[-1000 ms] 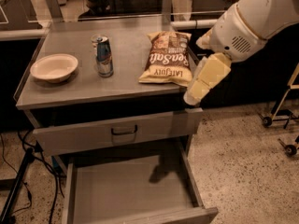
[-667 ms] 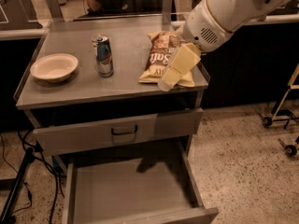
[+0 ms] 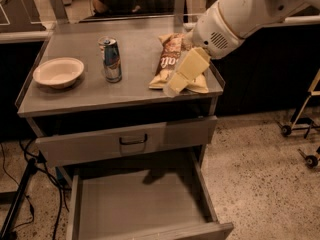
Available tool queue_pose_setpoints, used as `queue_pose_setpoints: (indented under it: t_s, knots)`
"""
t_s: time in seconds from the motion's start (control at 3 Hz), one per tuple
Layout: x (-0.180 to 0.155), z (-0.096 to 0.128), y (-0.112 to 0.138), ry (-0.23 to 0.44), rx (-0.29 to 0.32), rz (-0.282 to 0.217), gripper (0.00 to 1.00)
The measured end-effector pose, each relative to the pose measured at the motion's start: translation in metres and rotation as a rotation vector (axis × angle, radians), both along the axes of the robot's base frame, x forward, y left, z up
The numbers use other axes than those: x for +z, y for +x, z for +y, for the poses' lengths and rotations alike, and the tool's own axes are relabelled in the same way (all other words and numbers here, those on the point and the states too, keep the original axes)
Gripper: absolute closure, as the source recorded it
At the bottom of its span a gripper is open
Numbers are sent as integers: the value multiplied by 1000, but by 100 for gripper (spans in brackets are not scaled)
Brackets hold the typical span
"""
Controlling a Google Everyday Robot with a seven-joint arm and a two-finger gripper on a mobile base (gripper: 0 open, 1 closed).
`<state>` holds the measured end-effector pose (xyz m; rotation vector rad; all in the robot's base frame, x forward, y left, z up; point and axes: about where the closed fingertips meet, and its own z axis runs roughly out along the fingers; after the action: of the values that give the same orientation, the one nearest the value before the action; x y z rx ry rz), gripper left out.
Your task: Place redbull can into middle drawer
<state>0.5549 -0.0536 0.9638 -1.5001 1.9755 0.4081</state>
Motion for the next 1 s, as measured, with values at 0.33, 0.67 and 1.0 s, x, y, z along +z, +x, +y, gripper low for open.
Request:
queue_pose_setpoints:
  t_s: [0.33,0.67,1.0]
  knots:
    - [-4,27,18,96,-10,11,0]
    - [-9,46,39,150,-31,5,0]
    - [-16,64,51,181,-32,8,0]
